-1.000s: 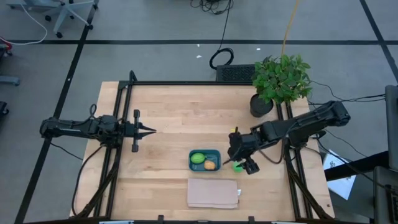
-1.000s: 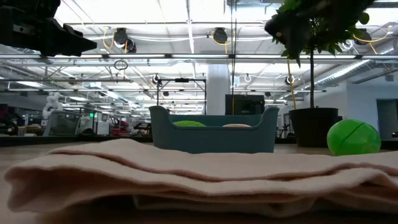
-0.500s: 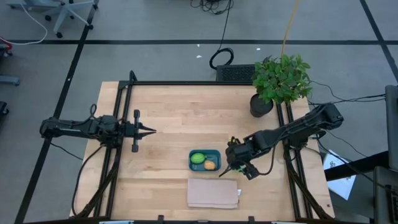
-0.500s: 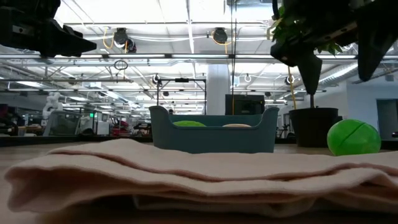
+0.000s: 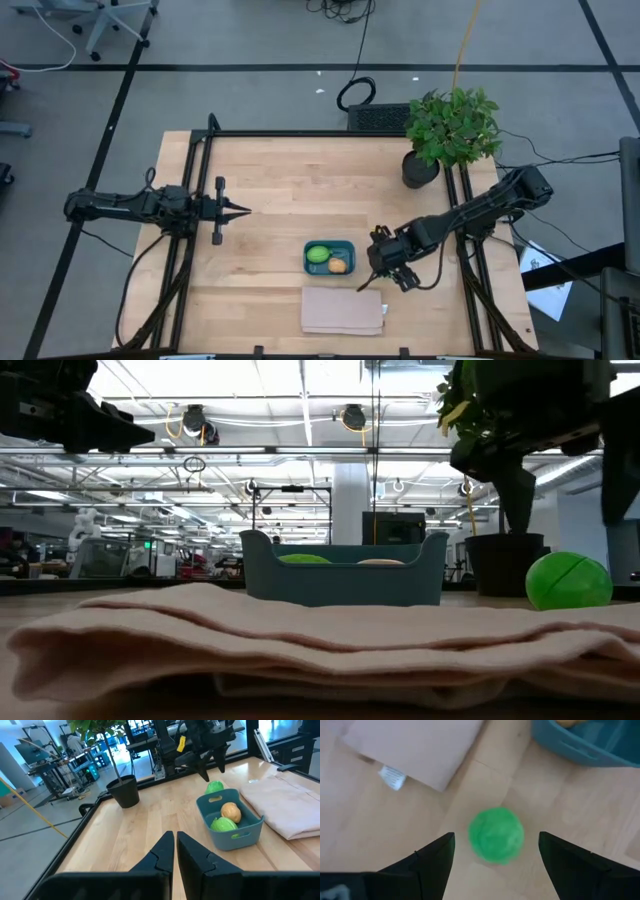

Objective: Pick and placing Produce into tupperware
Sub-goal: Put the green avocado into the dark blue bin

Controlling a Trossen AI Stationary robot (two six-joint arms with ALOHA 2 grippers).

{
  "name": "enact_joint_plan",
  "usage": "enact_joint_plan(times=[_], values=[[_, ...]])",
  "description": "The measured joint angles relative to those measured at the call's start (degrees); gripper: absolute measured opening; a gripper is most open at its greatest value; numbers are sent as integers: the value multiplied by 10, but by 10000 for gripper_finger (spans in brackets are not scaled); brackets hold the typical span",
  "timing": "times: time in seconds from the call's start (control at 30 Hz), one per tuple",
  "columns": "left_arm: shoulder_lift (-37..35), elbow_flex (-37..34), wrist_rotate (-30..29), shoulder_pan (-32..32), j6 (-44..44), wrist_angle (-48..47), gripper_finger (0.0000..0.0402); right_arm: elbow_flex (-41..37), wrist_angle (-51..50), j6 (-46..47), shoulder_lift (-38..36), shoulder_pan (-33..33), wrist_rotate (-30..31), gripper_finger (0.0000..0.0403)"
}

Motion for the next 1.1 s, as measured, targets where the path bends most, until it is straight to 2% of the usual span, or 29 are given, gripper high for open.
enact_joint_plan(times=[0.77,1.1], values=[[0,0,0,0,-2,-4,26,-93,119,-3,0,12,9,282],[0,0,0,0,-2,-4,26,-113,151,-31,0,12,16,281]])
